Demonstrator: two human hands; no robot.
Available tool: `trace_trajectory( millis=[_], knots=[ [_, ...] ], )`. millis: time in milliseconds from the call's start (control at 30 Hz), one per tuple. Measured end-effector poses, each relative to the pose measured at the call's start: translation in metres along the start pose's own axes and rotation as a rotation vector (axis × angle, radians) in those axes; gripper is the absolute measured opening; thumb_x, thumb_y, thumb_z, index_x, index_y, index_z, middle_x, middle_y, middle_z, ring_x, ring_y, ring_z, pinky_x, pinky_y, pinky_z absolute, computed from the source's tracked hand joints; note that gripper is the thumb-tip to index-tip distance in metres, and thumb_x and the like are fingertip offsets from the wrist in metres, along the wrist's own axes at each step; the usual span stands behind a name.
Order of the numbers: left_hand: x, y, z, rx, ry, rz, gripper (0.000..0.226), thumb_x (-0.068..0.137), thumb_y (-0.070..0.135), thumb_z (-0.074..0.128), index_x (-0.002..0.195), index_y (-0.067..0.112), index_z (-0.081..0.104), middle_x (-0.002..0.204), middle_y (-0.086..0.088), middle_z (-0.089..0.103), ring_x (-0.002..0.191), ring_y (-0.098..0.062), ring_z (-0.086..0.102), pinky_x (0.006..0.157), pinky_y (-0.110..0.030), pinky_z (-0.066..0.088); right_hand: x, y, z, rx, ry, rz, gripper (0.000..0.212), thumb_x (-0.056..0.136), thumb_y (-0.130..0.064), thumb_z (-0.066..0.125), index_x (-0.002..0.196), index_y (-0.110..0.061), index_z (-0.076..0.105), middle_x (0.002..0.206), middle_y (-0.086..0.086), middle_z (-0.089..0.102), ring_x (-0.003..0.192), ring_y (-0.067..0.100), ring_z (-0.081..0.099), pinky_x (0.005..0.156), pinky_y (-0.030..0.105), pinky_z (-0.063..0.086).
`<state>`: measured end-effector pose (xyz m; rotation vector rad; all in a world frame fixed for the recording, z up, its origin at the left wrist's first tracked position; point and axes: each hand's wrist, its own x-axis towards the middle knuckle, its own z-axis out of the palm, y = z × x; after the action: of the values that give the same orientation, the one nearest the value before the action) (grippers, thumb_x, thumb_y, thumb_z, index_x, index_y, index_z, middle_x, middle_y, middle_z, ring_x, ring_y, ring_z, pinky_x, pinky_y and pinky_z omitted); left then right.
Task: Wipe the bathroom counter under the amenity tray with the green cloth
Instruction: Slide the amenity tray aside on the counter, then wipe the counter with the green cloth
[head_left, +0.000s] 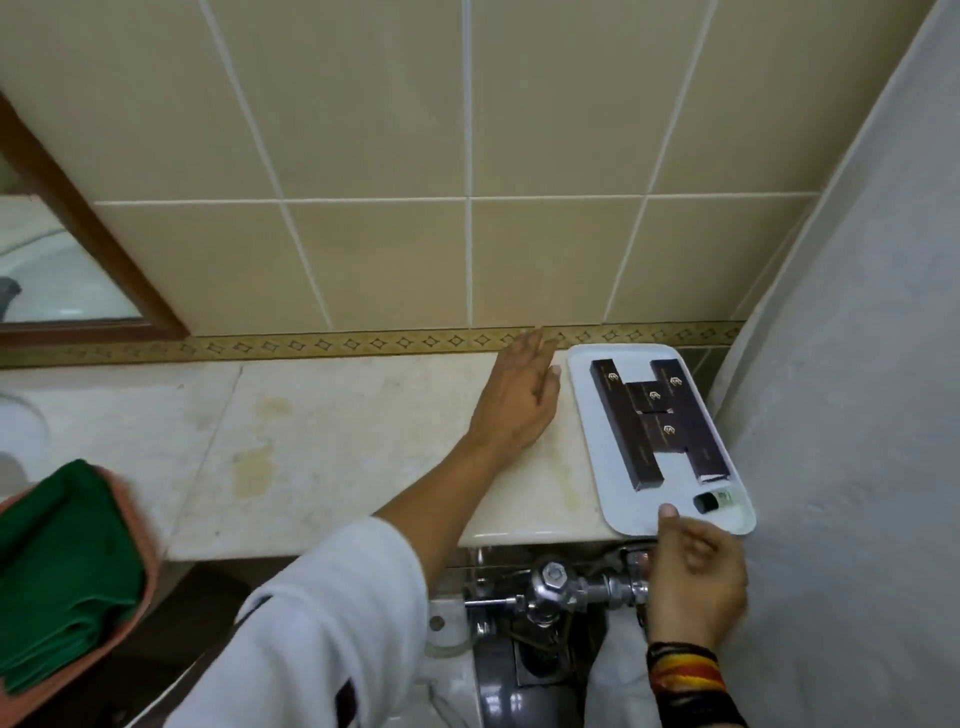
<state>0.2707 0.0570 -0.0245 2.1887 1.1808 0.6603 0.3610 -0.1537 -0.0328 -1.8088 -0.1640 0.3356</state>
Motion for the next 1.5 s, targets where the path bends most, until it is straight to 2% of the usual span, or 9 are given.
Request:
trace_trajectory(
  millis=[67,133,267,500,667,867,1133,1333,1500],
  knots=[
    [-0.023,-0.017,-0.029,0.142,0.042,0.065,0.056,0.109,0.032,0.029,0.162,0.013,0.031,0.173,-0.008,0.022,0.162,-0.022,0.012,0.132,-0.037,0.003,-0.022,-0.019,0.013,-0.262,-0.177,-0.363,0.034,0.096,-0.034,0.063,0.122,-0.013,0.060,0.125,0.013,0.063,0.115,0.029,0.061,0.090,0.028,0.048],
    [-0.044,-0.031,-0.062,0.237,0.060,0.058,0.058,0.109,0.034,0.026,0.163,0.012,0.025,0.174,-0.007,0.018,0.162,-0.021,0.008,0.132,-0.037,-0.001,-0.036,-0.031,0.041,-0.514,-0.397,-0.659,0.055,0.101,-0.040,0.049,0.150,-0.018,0.037,0.162,0.012,0.028,0.149,0.028,0.026,0.117,0.040,0.026],
    [-0.104,-0.057,-0.147,0.329,0.147,-0.025,0.058,0.110,0.032,0.026,0.165,0.013,0.020,0.174,-0.007,0.015,0.163,-0.022,0.006,0.132,-0.039,0.001,-0.089,-0.055,0.101,-0.760,-0.564,-0.974,0.071,0.103,-0.039,0.039,0.161,-0.018,0.004,0.168,0.009,-0.011,0.154,0.027,-0.011,0.123,0.053,0.003],
    [-0.242,-0.146,-0.285,0.367,0.333,-0.350,0.053,0.107,0.020,0.040,0.158,0.004,0.036,0.164,-0.017,0.039,0.154,-0.029,0.033,0.128,-0.037,0.020,-0.293,-0.071,0.160,-0.580,-0.950,-1.080,0.061,0.103,-0.026,0.042,0.159,-0.018,0.019,0.168,0.007,0.011,0.154,0.023,0.013,0.121,0.033,0.017],
    [-0.318,-0.236,-0.329,0.414,0.289,-0.610,0.038,0.101,0.022,0.049,0.134,0.006,0.059,0.129,-0.018,0.067,0.118,-0.033,0.062,0.105,-0.046,0.050,-0.405,-0.038,0.206,-0.686,-1.172,-1.103,0.055,0.096,-0.018,0.049,0.150,-0.017,0.040,0.149,0.008,0.046,0.127,0.028,0.052,0.105,0.037,0.045],
    [-0.324,-0.268,-0.309,0.374,0.219,-0.645,0.050,0.097,0.031,0.063,0.139,0.006,0.055,0.135,-0.018,0.059,0.123,-0.035,0.056,0.107,-0.045,0.047,-0.445,0.003,0.234,-1.042,-1.133,-0.916,0.063,0.092,-0.020,0.059,0.150,-0.015,0.037,0.140,0.017,0.046,0.124,0.038,0.045,0.104,0.043,0.043],
    [-0.309,-0.248,-0.330,0.121,0.414,-0.604,0.023,0.092,0.010,0.067,0.113,0.011,0.077,0.109,-0.011,0.078,0.101,-0.029,0.072,0.087,-0.034,0.055,-0.443,-0.007,0.230,-0.669,-1.108,-0.754,0.052,0.081,-0.004,0.055,0.130,-0.021,0.062,0.122,0.009,0.054,0.111,0.030,0.057,0.098,0.034,0.049],
    [-0.237,-0.151,-0.302,-0.122,0.532,-0.289,0.022,0.091,0.017,0.071,0.112,0.016,0.076,0.111,-0.001,0.072,0.098,-0.017,0.067,0.088,-0.032,0.056,-0.344,-0.053,0.170,-0.383,-0.808,-0.789,0.060,0.081,0.004,0.057,0.136,-0.020,0.058,0.121,0.001,0.051,0.113,0.015,0.049,0.102,0.019,0.040],
    [-0.162,-0.099,-0.209,-0.227,0.310,-0.157,0.031,0.097,0.024,0.065,0.127,0.020,0.070,0.126,-0.001,0.069,0.112,-0.018,0.065,0.099,-0.040,0.057,-0.218,-0.052,0.121,-0.691,-0.625,-0.751,0.058,0.083,-0.003,0.063,0.138,-0.022,0.056,0.124,0.004,0.054,0.116,0.024,0.052,0.104,0.032,0.045]
  ],
)
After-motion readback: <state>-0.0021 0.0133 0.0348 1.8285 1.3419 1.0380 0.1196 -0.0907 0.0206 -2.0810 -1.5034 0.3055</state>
